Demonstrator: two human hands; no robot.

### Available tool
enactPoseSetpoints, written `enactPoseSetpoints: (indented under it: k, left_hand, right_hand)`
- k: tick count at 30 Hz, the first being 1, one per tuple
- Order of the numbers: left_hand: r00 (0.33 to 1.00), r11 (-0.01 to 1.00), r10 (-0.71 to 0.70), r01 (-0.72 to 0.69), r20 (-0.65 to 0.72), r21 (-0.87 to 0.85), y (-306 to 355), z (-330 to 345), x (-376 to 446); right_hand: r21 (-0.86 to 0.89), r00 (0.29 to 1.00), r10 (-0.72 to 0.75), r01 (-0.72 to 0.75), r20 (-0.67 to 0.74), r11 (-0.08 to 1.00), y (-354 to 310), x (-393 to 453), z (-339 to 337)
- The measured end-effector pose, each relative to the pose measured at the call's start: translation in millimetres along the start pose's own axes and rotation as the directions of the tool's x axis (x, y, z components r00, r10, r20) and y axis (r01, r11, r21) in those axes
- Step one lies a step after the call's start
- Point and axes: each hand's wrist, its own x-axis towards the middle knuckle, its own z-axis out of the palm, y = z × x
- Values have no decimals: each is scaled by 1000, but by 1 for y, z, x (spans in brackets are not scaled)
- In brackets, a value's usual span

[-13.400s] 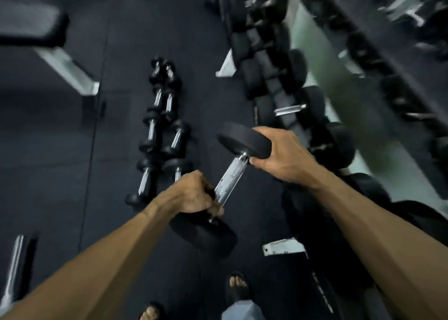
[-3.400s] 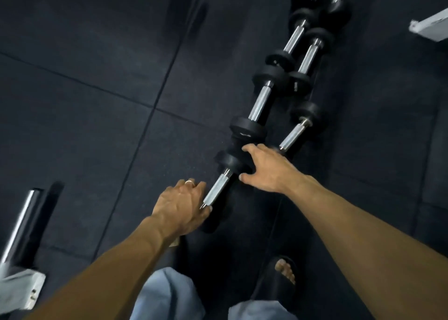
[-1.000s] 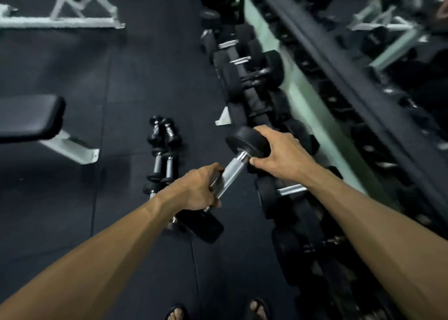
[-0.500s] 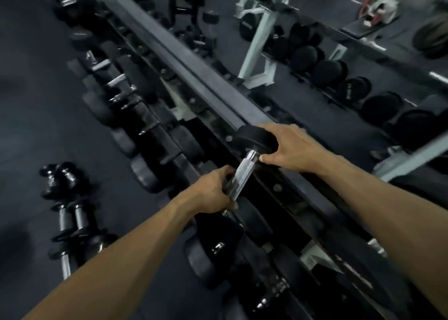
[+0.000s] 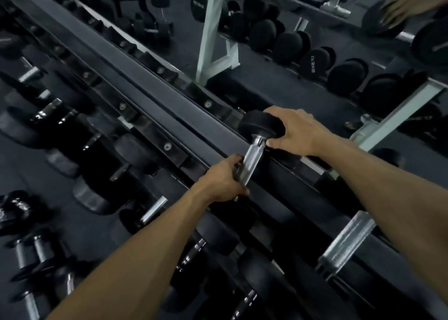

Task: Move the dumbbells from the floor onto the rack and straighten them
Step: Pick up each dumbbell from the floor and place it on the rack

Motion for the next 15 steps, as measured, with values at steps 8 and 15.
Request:
enactPoseSetpoints:
  k: [8,15]
  left_hand:
    - [1000,998,12,-11,-9,63,9,-8,0]
    - [999,993,28,-24,-36,118,8,-11,-4]
  right_hand:
    - [48,999,29,-31,26,998,8,5,1]
    - [-32,998,40,-39,40,999,1,5,0]
